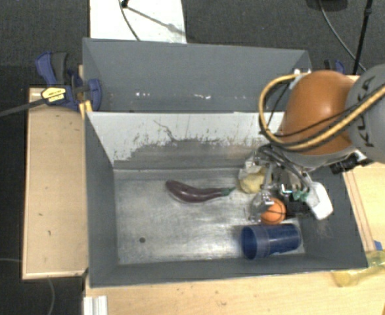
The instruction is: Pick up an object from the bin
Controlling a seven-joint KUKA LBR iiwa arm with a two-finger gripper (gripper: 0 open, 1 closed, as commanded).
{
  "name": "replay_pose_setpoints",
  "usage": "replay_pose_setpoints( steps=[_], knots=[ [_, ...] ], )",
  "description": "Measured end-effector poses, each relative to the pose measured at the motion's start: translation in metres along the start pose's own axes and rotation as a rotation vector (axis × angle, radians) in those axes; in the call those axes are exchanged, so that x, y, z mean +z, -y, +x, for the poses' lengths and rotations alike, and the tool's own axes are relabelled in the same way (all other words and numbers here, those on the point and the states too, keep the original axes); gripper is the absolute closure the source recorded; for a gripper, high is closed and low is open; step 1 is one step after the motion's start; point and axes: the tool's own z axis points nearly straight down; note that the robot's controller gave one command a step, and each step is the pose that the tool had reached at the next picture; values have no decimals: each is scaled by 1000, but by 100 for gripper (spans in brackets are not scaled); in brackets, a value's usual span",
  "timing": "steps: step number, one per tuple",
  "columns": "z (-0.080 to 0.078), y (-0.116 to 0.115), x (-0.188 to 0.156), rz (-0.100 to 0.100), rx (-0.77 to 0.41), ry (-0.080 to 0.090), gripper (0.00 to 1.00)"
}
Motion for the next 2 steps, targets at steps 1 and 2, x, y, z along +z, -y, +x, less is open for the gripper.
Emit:
replay_pose_setpoints(
  steps=[1, 2],
  knots=[
    [-2, 0, -4, 0, 0, 8, 0],
    [-33, -48, 89, -2, 71, 16, 100]
  ],
)
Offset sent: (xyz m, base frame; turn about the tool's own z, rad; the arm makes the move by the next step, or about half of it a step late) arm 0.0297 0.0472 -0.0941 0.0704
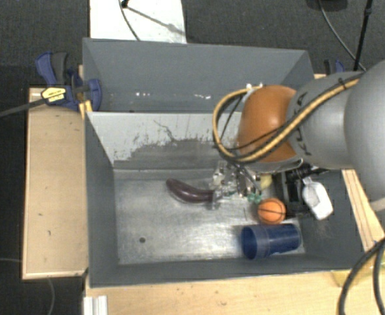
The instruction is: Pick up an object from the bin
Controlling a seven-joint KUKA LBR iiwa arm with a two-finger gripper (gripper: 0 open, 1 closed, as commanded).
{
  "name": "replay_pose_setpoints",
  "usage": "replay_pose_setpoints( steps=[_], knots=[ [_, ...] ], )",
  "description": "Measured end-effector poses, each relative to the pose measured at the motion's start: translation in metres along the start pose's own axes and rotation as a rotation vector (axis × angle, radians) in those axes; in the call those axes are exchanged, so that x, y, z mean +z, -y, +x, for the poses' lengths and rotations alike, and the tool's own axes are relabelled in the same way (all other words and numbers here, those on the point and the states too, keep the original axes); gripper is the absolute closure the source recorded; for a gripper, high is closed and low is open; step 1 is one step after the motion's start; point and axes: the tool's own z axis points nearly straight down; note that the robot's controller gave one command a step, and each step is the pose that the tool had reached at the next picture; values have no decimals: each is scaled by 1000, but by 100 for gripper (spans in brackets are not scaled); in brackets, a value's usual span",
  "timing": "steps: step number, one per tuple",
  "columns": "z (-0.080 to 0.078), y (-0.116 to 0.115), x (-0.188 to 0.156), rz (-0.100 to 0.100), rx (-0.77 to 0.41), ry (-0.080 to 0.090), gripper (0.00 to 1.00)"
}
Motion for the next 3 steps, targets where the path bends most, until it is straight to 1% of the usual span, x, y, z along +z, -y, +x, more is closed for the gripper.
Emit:
replay_pose_setpoints(
  steps=[1, 2, 3],
  knots=[
    [0, 0, 0, 0, 0, 0, 100],
    [11, 41, -123, 2, -89, -7, 100],
    [11, 41, -122, 2, -89, -7, 100]
  ],
)
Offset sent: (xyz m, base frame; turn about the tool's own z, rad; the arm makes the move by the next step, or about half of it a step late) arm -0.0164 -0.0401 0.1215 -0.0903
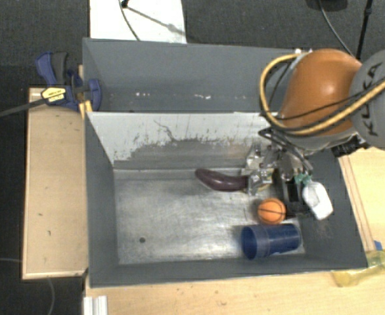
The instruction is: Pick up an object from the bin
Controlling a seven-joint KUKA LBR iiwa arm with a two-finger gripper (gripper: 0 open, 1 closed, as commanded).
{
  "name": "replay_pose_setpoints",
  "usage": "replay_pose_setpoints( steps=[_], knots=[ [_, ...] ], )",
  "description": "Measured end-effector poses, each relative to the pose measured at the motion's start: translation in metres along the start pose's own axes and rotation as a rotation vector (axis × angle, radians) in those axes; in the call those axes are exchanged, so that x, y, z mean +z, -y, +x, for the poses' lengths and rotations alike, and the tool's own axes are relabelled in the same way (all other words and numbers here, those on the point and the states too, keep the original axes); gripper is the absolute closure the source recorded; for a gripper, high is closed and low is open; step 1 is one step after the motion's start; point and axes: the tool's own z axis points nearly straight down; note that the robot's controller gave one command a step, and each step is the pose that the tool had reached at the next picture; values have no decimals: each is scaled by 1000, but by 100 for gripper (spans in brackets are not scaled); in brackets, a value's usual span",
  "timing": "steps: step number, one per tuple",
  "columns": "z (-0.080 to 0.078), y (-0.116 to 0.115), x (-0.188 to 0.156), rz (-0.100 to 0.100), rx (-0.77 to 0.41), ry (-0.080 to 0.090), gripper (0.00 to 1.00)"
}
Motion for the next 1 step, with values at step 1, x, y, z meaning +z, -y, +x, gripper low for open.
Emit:
replay_pose_setpoints(
  steps=[1],
  knots=[
    [9, 11, -22, -1, -97, -8, 100]
  ],
)
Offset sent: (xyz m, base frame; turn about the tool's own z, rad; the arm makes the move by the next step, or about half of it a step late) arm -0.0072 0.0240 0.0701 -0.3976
